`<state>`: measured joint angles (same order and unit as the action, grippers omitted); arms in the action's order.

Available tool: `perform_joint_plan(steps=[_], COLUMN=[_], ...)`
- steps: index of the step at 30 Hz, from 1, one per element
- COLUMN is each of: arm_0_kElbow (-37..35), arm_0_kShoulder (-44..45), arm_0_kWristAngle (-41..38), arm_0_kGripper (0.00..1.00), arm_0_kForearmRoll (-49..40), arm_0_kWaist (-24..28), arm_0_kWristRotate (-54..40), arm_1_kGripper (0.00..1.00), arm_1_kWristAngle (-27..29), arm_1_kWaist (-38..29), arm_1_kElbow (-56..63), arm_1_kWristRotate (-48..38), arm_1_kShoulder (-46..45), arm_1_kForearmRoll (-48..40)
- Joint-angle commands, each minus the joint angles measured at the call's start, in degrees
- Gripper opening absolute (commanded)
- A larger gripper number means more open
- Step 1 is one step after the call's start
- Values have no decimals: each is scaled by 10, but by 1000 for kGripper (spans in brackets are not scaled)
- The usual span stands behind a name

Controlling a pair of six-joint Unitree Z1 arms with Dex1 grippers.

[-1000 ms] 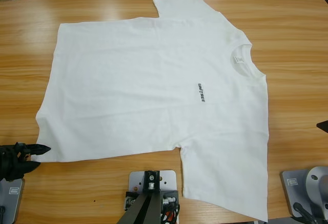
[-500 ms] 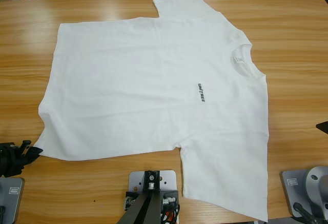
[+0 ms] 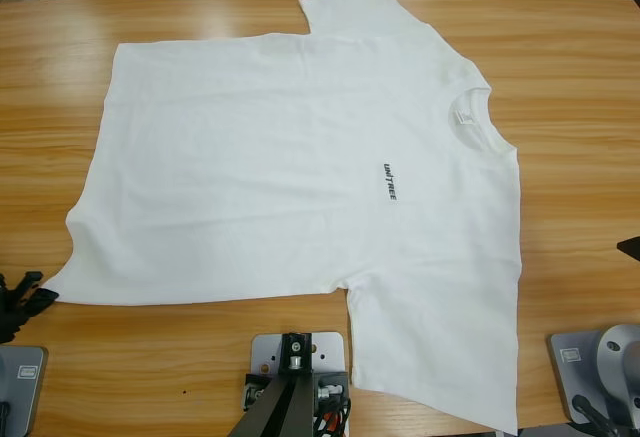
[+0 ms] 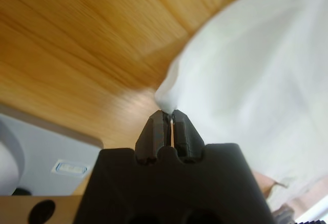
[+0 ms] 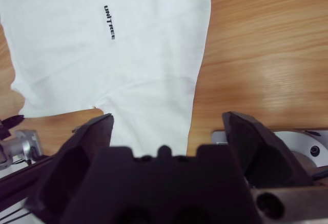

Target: Fold clothes

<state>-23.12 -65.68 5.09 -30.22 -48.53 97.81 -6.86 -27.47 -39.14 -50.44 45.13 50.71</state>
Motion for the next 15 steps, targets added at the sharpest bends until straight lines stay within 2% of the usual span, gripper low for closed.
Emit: perform_joint_plan(steps=[1, 5, 7, 9, 12, 15], arm_0_kElbow=[-37, -39, -43, -49, -55, -60], arm_0_kShoulder=[12, -10, -21, -30, -38, -39], arm_0_kWristAngle=[-5, -10, -14, -16, -16, -17], arm_0_kGripper=[0, 0, 0, 0, 0, 0], arm_0_kForearmRoll=[-63, -52, -48, -45, -44, -45], arm_0_kWaist=[-4, -4, -4, -4, -1, 1], arm_0_kWristRotate=[-29, -34, -39, -47, -63, -89], arm_1_kGripper=[891, 927, 929, 944, 945, 940], arm_1_kWristAngle=[-29, -48, -46, -20, 49, 68], arm_1_kWaist=[-6, -7, -47, -133, -296, -391], arm_1_kElbow=[18, 19, 19, 17, -1, -18], arm_1_kWristRotate=[-44, -110, -134, -185, -277, -393], arm_1_kShoulder=[14, 53, 93, 134, 197, 253], arm_1_kForearmRoll=[16, 10, 4, -6, -10, -11])
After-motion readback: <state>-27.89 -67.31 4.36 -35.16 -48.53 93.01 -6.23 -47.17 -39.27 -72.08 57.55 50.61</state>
